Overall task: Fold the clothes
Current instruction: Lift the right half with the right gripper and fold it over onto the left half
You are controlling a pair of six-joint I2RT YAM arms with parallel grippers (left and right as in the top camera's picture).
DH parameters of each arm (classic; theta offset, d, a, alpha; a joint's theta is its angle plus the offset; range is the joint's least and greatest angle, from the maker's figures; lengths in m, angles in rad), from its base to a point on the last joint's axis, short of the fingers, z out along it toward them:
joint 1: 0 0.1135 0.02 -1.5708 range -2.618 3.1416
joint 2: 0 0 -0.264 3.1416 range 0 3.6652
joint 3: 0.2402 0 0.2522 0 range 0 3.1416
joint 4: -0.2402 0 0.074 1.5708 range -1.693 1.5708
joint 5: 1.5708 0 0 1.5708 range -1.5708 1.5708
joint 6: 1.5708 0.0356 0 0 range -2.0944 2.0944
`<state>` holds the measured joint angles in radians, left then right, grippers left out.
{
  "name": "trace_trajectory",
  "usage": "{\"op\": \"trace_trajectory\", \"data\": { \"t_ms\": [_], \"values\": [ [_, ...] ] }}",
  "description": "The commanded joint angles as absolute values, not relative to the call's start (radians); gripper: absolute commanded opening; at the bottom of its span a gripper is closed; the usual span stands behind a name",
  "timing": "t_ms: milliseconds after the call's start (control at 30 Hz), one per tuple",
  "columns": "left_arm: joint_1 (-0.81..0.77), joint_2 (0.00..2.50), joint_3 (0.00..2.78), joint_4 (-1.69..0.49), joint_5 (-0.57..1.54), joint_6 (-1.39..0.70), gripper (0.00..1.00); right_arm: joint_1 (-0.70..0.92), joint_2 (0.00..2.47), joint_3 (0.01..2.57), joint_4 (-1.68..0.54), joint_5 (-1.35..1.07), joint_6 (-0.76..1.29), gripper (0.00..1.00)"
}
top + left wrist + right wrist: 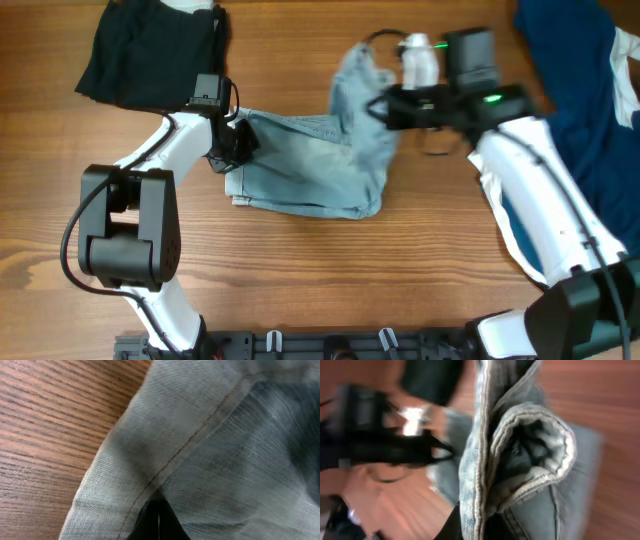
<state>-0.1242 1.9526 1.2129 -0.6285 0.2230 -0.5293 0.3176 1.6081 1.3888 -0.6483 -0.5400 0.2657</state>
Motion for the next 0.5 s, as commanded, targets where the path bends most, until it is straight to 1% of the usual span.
{"op": "trace_trajectory", "data": {
  "t_ms": [0, 100, 200, 267, 367, 433, 467],
  "values": [
    [-0.130, 2.000, 1.193, -0.633, 0.239, -0.540, 0.04, 0.485, 1.601, 1.415, -0.537, -0.514, 0.454, 0.04],
    [-0.130, 2.000, 1.193, -0.634, 0.239, -0.539, 0.05, 0.575, 1.621, 1.415, -0.471, -0.441, 0.516, 0.04],
    [-0.130, 2.000, 1.193, -0.636, 0.239, -0.531, 0.11, 0.633, 1.658, 1.415, -0.403, -0.392, 0.552, 0.04],
    [-0.129, 1.999, 1.193, -0.640, 0.239, -0.532, 0.14, 0.646, 1.674, 1.415, -0.387, -0.363, 0.573, 0.04],
    [-0.126, 1.997, 1.193, -0.651, 0.239, -0.532, 0.14, 0.648, 1.684, 1.415, -0.373, -0.353, 0.579, 0.04],
    [-0.124, 1.989, 1.193, -0.662, 0.239, -0.532, 0.17, 0.647, 1.684, 1.415, -0.366, -0.332, 0.582, 0.04],
    [-0.124, 1.983, 1.193, -0.665, 0.239, -0.532, 0.16, 0.647, 1.684, 1.415, -0.364, -0.321, 0.588, 0.04]
  ]
}}
